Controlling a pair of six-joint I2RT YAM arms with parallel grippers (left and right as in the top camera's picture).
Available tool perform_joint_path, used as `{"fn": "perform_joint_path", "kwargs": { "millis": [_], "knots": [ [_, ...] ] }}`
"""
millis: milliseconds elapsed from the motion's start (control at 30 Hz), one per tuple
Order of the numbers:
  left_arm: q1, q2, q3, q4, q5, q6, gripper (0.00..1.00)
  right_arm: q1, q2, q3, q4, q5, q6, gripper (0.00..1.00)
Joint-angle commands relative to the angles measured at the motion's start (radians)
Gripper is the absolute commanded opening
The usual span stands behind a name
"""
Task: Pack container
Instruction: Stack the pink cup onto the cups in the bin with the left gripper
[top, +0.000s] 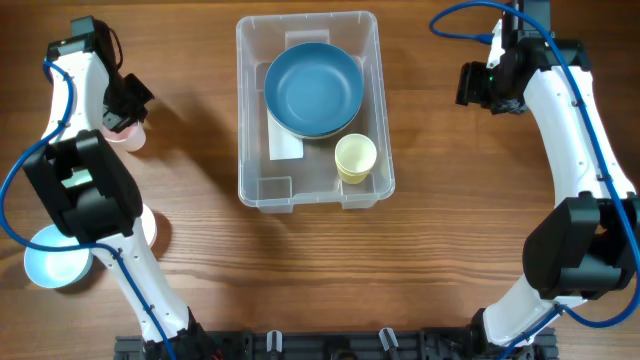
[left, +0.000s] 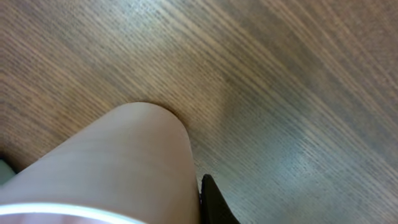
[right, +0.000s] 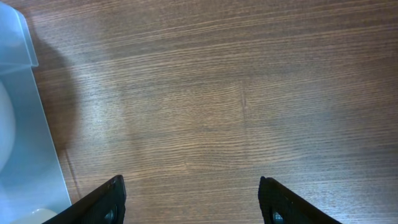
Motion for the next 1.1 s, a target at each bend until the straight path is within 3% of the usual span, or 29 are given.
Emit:
{"fn": "perform_joint_path", "kwargs": {
  "millis": [0, 133, 233, 367, 433, 733, 800, 833, 900, 1067],
  "knots": [
    [-0.026, -0.13, 0.004, -0.032, -0.013, -0.002, 0.04, 0.0, 0.013, 0.003, -0.005, -0.008, 0.018, 0.69],
    [-0.195, -0.402, 0.037, -0.159, 0.028, -0.002, 0.04, 0.0, 0.013, 0.003, -0.003, -0.008, 0.019, 0.69],
    [-0.518, -0.578, 0.037, -0.19, 0.027, -0.009, 0.04, 0.0, 0.013, 0.003, -0.002, -0.009, 0.023, 0.69],
    [-0.895, -0.546, 0.037, -0.145, 0.027, -0.105, 0.04, 0.0, 0.013, 0.003, -0.005, -0.009, 0.023, 0.69],
    [-0.973, -0.501, 0.037, -0.119, 0.027, -0.119, 0.04, 0.0, 0.013, 0.003, -0.005, -0.009, 0.023, 0.69],
    [-1.024, -0.272, 0.037, -0.107, 0.11, -0.127, 0.04, 0.0, 0.013, 0.003, -0.005, -0.009, 0.023, 0.7],
    [-1.024, -0.263, 0.037, -0.106, 0.11, -0.127, 0.12, 0.0, 0.013, 0.003, -0.005, -0.009, 0.023, 0.7],
    [-1.023, -0.263, 0.037, -0.107, 0.109, -0.126, 0.27, 0.0, 0.013, 0.003, -0.005, -0.009, 0.023, 0.7],
    [-1.022, -0.264, 0.037, -0.107, 0.107, -0.095, 0.4, 0.0, 0.013, 0.003, -0.005, -0.009, 0.022, 0.7],
    [-0.917, -0.364, 0.037, -0.18, -0.035, -0.093, 0.37, 0.0, 0.013, 0.003, -0.005, -0.009, 0.022, 0.7]
  ]
}}
